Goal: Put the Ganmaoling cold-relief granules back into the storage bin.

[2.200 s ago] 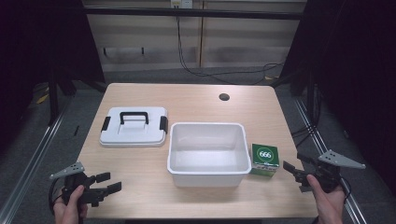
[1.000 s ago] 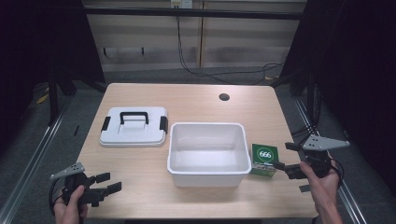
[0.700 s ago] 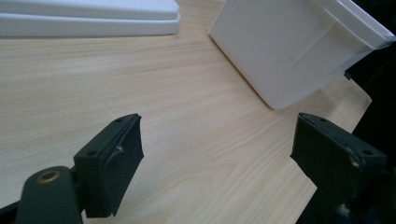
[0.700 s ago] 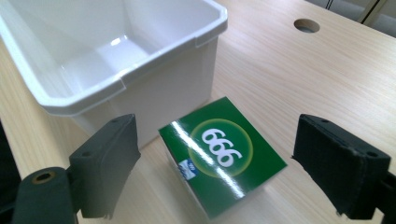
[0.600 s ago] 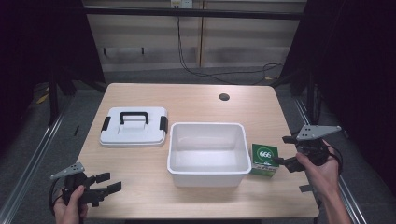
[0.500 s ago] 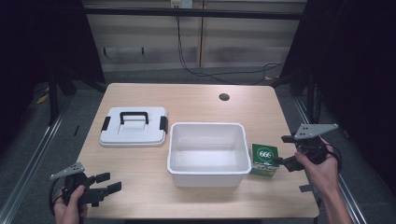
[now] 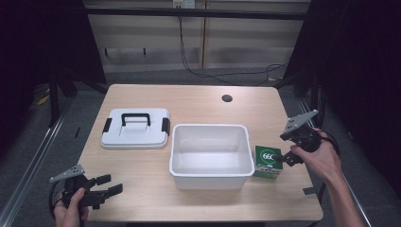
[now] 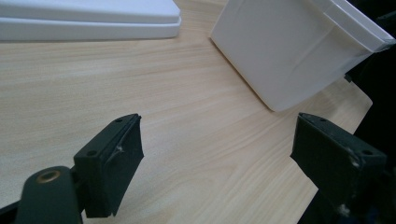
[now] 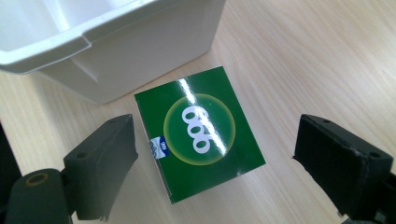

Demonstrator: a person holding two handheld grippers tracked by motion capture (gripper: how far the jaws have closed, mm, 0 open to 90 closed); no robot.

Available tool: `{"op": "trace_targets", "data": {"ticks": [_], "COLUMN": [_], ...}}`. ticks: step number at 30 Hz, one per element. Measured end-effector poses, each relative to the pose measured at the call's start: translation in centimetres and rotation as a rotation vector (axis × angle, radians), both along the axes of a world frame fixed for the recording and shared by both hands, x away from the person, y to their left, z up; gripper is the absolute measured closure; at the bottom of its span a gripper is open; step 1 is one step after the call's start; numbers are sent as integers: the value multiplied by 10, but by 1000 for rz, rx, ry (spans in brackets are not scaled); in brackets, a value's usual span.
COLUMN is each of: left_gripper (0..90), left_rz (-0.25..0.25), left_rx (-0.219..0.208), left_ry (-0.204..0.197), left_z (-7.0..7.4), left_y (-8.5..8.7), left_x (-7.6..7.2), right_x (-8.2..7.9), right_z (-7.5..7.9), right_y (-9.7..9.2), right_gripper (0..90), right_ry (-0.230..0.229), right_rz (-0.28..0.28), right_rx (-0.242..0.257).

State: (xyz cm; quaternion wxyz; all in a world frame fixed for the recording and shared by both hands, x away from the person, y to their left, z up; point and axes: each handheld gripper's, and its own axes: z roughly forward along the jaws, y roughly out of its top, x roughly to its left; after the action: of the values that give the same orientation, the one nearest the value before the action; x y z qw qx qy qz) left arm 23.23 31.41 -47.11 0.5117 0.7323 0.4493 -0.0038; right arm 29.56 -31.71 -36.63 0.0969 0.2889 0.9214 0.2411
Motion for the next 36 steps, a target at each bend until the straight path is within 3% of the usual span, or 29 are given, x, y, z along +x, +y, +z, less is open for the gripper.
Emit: {"op": "trace_targets", "data": {"ticks": [5, 8, 11, 12, 16, 18, 24, 36], "left_gripper": [162, 161, 162, 162, 162, 162, 162, 162], "left_rz": [0, -1, -5, -1, 8, 4, 3, 1], "left_rx": [0, 0, 3, 1, -5, -1, 2, -2], "left_ry": [-1, -1, -7, -11, -10, -13, -10, -13], "left_z": [0, 0, 0, 1, 1, 1, 1, 1], "left_y": [0, 0, 1, 2, 1, 1, 1, 1], "left_x": [0, 0, 0, -1, -1, -1, -1, -1], "right_x": [8, 14, 18, 20, 23, 25, 28, 34], "right_z": [-3, -9, -11, -13, -18, -22, -30, -44], "right_y": [9, 20, 25, 29, 32, 33, 37, 44], "right_gripper": [113, 103, 91, 91, 87, 83, 81, 81], "right_ry": [37, 65, 64, 83, 96, 131, 147, 185], "right_rz": [64, 109, 144, 143, 183, 211, 255, 278], "right_rx": [-65, -145, -175, -194, -215, -231, -277, -332]}}
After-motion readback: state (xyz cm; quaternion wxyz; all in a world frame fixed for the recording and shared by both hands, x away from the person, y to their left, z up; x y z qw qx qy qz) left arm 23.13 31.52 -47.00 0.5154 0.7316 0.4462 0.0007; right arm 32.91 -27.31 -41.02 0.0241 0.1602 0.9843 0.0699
